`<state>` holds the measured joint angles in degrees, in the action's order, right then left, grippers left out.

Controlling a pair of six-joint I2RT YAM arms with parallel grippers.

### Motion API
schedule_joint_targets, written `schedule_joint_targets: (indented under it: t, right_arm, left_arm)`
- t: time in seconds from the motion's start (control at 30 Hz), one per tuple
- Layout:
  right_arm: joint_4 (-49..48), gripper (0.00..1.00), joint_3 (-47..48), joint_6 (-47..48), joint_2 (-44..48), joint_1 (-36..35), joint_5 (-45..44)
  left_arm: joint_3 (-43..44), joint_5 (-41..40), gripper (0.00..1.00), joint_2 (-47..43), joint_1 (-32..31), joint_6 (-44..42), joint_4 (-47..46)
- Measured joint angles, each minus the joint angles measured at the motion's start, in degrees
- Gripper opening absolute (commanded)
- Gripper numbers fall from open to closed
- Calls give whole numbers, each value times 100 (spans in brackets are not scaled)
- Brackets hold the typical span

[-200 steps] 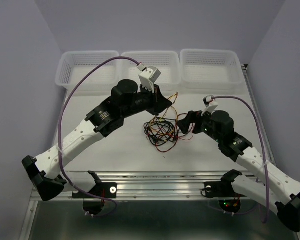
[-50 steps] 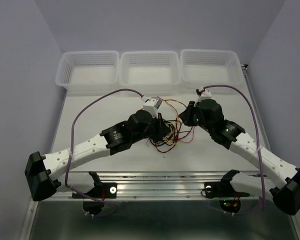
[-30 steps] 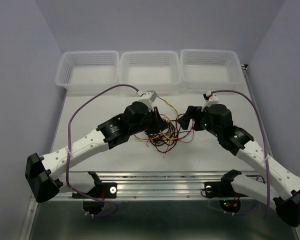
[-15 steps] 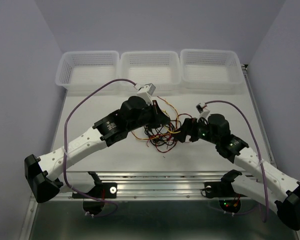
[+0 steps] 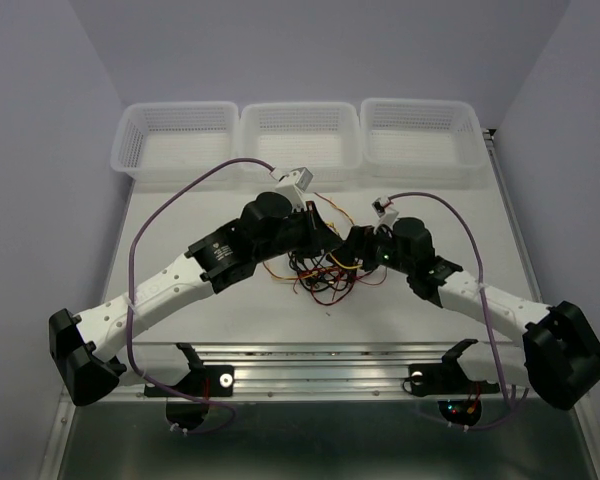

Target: Untangle the cables

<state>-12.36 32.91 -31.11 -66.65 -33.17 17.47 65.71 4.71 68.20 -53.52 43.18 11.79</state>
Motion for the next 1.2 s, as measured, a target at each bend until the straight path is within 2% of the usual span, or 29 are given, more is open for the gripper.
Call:
schedule_joint_targets:
  t: [0.03, 0.07, 0.13, 0.17, 0.2, 0.23, 0.27, 0.43, 0.5, 0.6, 0.67, 0.77, 0.9, 1.03, 1.2]
  right_arm:
    - [-138, 94, 4, -9, -144, 0, 24]
    - [-247, 84, 11, -31, -238, 0, 46]
    - [-485, 70, 37, -66, -444, 0, 101]
    - [-603, 57, 44, -120, -540, 0, 127]
    - [-660, 49, 48, -160, -584, 0, 140]
    - [-763, 36, 55, -203, -651, 0, 160]
    - [-824, 1, 66, -197, -693, 0, 188]
    - [-964, 1, 87, -313, -721, 0, 72]
    - [-844, 1, 149, -297, -715, 0, -304]
    - [-114, 1, 503, -170, -603, -13, -1303]
    - [518, 1, 990, -68, -581, 2, -2177]
    - [1515, 1, 2291, 179, -575, 157, -3609]
    - [2031, 1, 3858, 678, -568, 411, -4837]
    - [2363, 1, 5060, 1268, -560, 435, -5622]
    - [2533, 1, 6105, 1978, -562, 476, -6441]
  left_arm:
    - [0, 7, 0, 0, 0, 0, 2]
    - [0, 7, 0, 0, 0, 9, 0]
    - [0, 17, 0, 0, 0, 22, -2]
    - [0, 17, 0, 0, 0, 24, -2]
    - [0, 15, 0, 0, 0, 26, -2]
    - [0, 15, 0, 0, 0, 35, -2]
    - [0, 15, 0, -2, 0, 37, -2]
    - [-2, -26, 0, -7, 0, 39, 0]
    - [-2, -79, 0, -28, 20, 37, 26]
    - [96, -308, 0, -96, 166, 28, 328]
    - [426, -610, 0, -101, 409, -11, 699]
    - [1029, -988, 0, -142, 946, -98, 1102]
    - [1823, -1366, 0, -234, 1565, -236, 1434]
    - [2529, -1539, 0, -214, 2262, -417, 1725]
    - [2518, -1412, 0, 15, 3442, -562, 1847]
